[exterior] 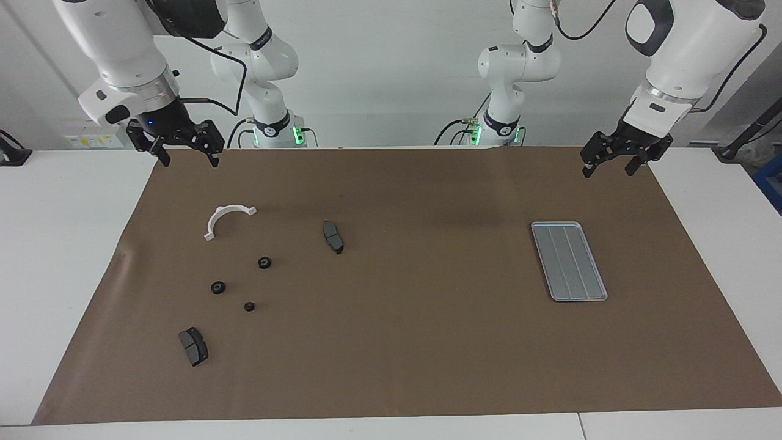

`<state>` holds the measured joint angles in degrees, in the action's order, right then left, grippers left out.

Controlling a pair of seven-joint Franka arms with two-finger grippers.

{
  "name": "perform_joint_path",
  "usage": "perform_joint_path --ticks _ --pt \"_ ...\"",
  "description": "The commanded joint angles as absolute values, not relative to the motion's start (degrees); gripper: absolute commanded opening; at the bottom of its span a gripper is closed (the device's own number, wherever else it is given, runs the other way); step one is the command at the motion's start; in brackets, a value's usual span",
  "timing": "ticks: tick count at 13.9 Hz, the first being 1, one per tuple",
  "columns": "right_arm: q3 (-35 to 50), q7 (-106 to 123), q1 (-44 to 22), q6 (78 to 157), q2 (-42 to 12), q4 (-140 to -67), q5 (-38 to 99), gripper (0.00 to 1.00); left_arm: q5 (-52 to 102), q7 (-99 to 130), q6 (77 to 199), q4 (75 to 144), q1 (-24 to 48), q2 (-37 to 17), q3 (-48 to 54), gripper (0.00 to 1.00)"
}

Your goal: Place bearing gear from tray to pile

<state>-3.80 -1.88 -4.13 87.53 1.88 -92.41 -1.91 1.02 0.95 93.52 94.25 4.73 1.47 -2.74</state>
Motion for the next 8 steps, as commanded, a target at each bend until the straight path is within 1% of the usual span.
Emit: perform_joint_path --ticks 1,8 --pt "-3.8 -0.8 -3.7 86.6 2.3 -91.9 -1.2 1.0 1.7 -0.1 94.0 96.1 4.1 3.2 -2.5 1.0" --pt "-3.5 -1.1 -4.0 87.3 2.4 -92.4 -1.5 1.0 1.7 -0.4 94.0 96.2 4.0 3.3 -2.5 1.0"
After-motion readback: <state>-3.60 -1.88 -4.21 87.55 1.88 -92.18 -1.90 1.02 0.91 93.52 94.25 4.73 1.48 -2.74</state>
